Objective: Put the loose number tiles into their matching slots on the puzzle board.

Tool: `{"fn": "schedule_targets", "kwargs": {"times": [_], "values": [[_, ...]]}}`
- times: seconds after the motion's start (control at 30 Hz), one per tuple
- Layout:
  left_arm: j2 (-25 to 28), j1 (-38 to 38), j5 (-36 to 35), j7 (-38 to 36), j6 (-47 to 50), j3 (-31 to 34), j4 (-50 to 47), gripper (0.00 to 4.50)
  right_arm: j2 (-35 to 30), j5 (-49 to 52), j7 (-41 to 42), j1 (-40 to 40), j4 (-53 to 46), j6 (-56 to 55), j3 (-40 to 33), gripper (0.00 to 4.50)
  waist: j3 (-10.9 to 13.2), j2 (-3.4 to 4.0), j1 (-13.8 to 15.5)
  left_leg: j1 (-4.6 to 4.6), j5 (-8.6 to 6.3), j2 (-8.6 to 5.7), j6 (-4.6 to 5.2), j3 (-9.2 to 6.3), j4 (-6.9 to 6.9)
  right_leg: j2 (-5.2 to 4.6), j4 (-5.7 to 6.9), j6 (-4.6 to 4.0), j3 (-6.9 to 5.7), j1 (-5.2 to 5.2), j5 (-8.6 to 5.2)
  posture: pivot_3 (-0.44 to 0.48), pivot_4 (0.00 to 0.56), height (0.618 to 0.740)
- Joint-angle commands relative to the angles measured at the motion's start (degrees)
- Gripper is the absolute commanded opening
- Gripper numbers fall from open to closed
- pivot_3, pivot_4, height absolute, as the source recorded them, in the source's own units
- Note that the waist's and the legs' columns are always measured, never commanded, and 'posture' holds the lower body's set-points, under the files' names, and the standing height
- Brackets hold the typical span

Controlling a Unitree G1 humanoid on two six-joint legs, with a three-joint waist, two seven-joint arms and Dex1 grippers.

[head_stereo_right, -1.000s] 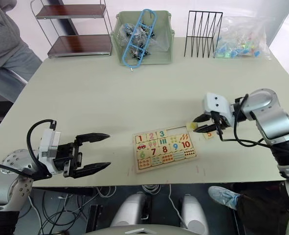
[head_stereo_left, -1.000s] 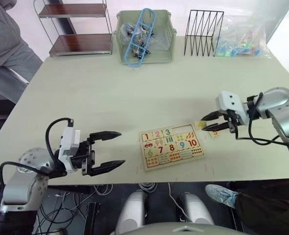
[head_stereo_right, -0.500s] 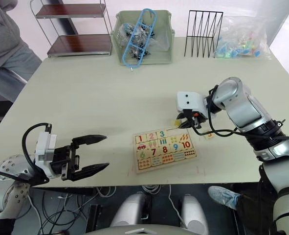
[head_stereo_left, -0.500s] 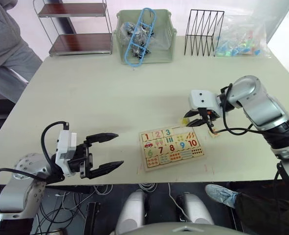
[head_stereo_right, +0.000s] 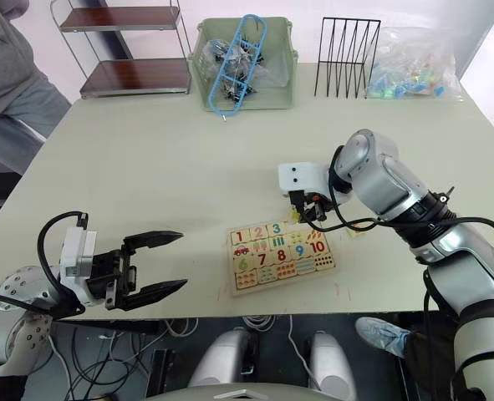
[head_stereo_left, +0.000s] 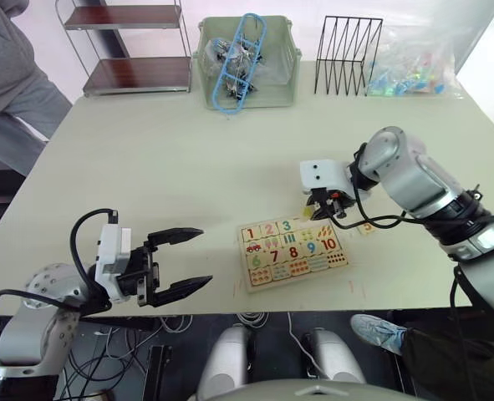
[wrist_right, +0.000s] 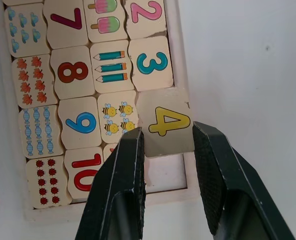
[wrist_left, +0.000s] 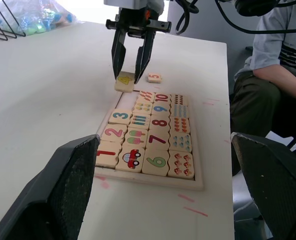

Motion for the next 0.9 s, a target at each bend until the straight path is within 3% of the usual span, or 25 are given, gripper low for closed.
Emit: {"fn": "schedule_targets", "kwargs": {"times": [0.03,0.9], "values": [[-0.19,0.54,-0.37,0.31,-1.15,1.64,-0.88,4.5,0.47,-1.28,-0.45,-1.48,-0.18,0.96,0.21,0.84,0.0,0.0,0.0,0.0,0.0,0.0,0.0,0.0,0.0,0.0,0.0,0.0,0.0,0.0,0.0,0.0,0.15,0.74],[0.18,1.18,-0.34,0.53,-1.66,1.58,-0.92,4.5,1.6,-5.23,-0.31,0.37,0.84,0.28,2.96,0.84,0.0,0.01,-0.01,-0.01,0.0,-0.01,0.0,0.0,-0.01,0.0,-0.01,0.0,0.0,-0.01,0.0,0.0,0.15,0.74]]}}
